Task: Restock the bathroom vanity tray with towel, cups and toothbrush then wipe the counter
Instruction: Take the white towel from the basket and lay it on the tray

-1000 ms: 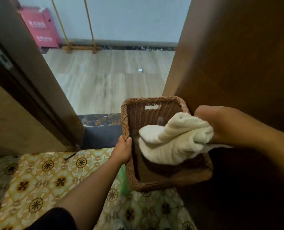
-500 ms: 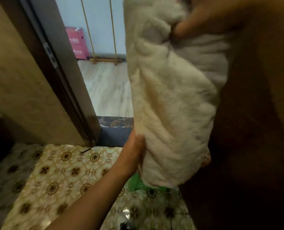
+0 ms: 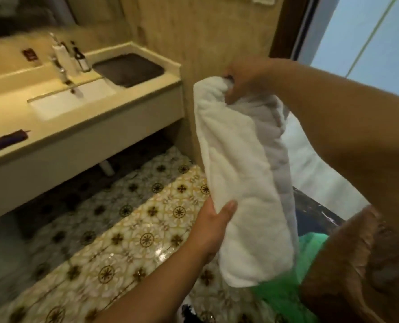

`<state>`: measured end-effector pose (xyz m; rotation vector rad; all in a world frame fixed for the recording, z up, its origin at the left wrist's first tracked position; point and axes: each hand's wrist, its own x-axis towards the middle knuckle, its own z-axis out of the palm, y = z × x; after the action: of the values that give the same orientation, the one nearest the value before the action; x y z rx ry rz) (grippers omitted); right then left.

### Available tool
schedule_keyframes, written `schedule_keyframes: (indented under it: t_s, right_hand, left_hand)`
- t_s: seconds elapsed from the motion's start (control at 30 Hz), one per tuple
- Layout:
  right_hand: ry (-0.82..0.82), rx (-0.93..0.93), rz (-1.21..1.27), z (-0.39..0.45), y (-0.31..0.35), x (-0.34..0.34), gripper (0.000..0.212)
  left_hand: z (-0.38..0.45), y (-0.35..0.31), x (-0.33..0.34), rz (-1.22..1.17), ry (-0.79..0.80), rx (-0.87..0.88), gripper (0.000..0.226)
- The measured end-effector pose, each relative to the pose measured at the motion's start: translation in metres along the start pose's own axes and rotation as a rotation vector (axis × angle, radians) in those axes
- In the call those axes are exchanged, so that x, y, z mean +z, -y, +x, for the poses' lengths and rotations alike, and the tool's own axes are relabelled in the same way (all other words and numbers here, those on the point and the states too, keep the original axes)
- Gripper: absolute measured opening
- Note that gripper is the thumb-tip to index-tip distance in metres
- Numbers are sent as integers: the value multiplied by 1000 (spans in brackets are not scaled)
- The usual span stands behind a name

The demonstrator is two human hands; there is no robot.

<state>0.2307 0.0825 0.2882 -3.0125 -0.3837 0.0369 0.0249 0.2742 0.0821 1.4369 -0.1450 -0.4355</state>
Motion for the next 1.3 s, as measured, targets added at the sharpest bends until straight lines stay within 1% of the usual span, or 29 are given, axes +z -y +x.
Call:
schedule_keyframes:
  t_s: [0.07, 0.1, 0.23, 0.3, 0.4, 0.6, 0.63, 0.83, 0.97, 1.13, 1.2, 1.3]
  right_hand:
    - [-38, -74, 22, 44, 19, 10, 30]
    - [-44, -86, -7, 70, 30, 14, 28]
    - [-27, -144, 21, 160, 46, 10, 24]
    - [-45, -164, 25, 201, 52, 7, 24]
    - [-70, -203, 32, 260, 51, 6, 26]
    - [-71, -287, 2, 386, 21, 6, 24]
    - [-75, -305, -3, 411, 15, 5, 25]
    - [-48, -384, -72, 556, -15, -12, 25]
    - [-38, -451, -114, 641, -14, -24, 28]
    - [-1, -471, -165, 751, -10, -23, 28]
    - [-6, -464, -202, 798, -8, -14, 29]
    - [-12, -446, -223, 873, -4, 3, 33]
  left_hand:
    - [28, -6, -35, -45, -60, -30, 53]
    - [41, -11, -51, -70, -87, -37, 51]
    - [92, -36, -102, -121, -121, -35, 43]
    - [119, -48, -121, -141, -151, -34, 43]
    - [165, -57, -144, -165, -178, -35, 43]
    - [289, -73, -180, -192, -217, -43, 24]
    - [314, -79, -185, -199, -230, -34, 24]
    - [449, -123, -206, -273, -223, 57, 40]
    - [524, -145, -232, -275, -284, 70, 39]
    - [616, -161, -282, -230, -335, 62, 40]
    - [656, -163, -308, -171, -368, 74, 40]
    - [716, -165, -350, -167, -390, 107, 42]
